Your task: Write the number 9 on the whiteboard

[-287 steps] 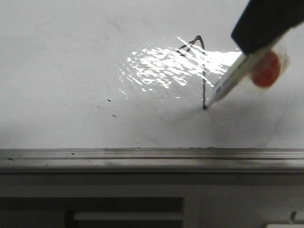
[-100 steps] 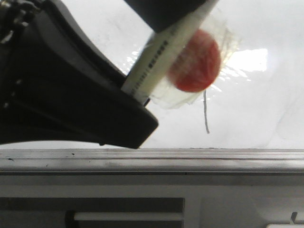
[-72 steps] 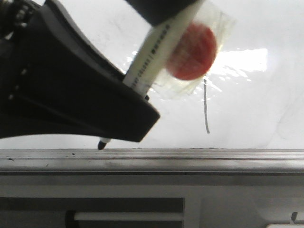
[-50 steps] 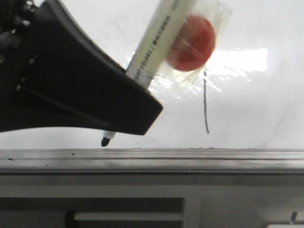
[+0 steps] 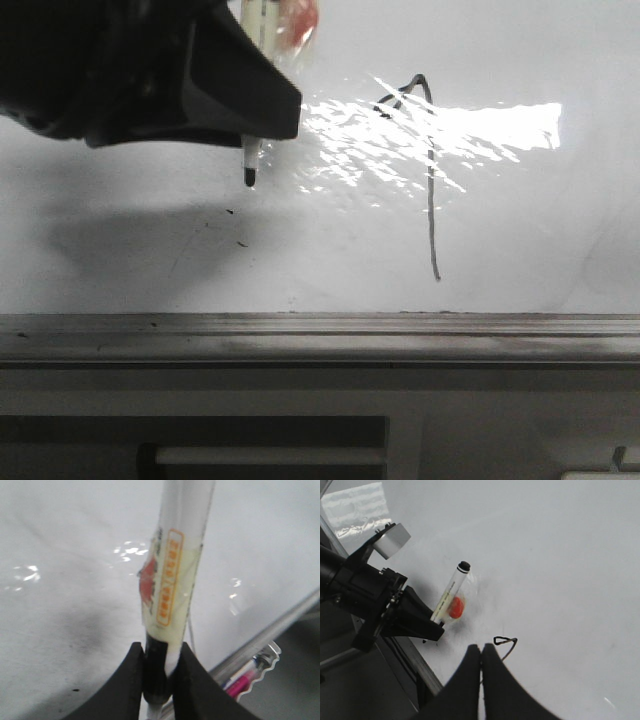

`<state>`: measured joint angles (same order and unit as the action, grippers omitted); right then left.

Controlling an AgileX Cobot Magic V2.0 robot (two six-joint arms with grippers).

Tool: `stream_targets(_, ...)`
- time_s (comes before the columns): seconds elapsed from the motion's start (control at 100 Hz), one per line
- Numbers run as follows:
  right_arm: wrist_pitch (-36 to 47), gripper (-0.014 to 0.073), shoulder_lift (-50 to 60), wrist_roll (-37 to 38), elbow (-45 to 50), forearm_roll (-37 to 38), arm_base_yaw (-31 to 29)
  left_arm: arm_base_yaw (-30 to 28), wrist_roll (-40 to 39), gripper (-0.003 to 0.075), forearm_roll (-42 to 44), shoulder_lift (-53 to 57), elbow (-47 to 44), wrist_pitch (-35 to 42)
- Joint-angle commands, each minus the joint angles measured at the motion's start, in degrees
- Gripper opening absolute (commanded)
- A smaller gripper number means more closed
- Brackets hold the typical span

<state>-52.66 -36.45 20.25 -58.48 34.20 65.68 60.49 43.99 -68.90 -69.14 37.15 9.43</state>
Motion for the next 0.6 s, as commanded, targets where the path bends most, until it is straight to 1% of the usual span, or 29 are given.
stream_targets(0.0,1.80,-0.0057,-0.11,1.34,-1.26,2.99,0.05,0.13,2.00,-0.0021,-4.51,-1.48,1.72,4.95)
stream_targets(0.06,1.33,-0.0057,-0.11,1.34,-1.26,2.99,0.05,0.13,4.74,-0.0021,-9.20,-2.64,1.72,6.49)
stream_targets(0.12,0.76,-0.0057,-0.11,1.34,-1.26,2.99,0.05,0.13,7.72,-0.0021,-14.36,-3.16,1.72,9.95)
stream_targets(0.19,0.62,-0.0057,-0.11,1.38,-1.26,2.99,0.05,0.13,10.34,-0.0021,-17.16,-3.24,1.72,13.84)
stream_targets(0.28,0.62,-0.0057,-0.11,1.38,-1.26,2.99,0.05,0.13,11.88,-0.0021,-18.49,-3.13,1.84,15.60)
stream_targets(0.59,0.96,-0.0058,-0.11,1.47,-1.26,3.15,0.05,0.02,11.88,-0.0020,-19.19,-6.21,1.84,14.68)
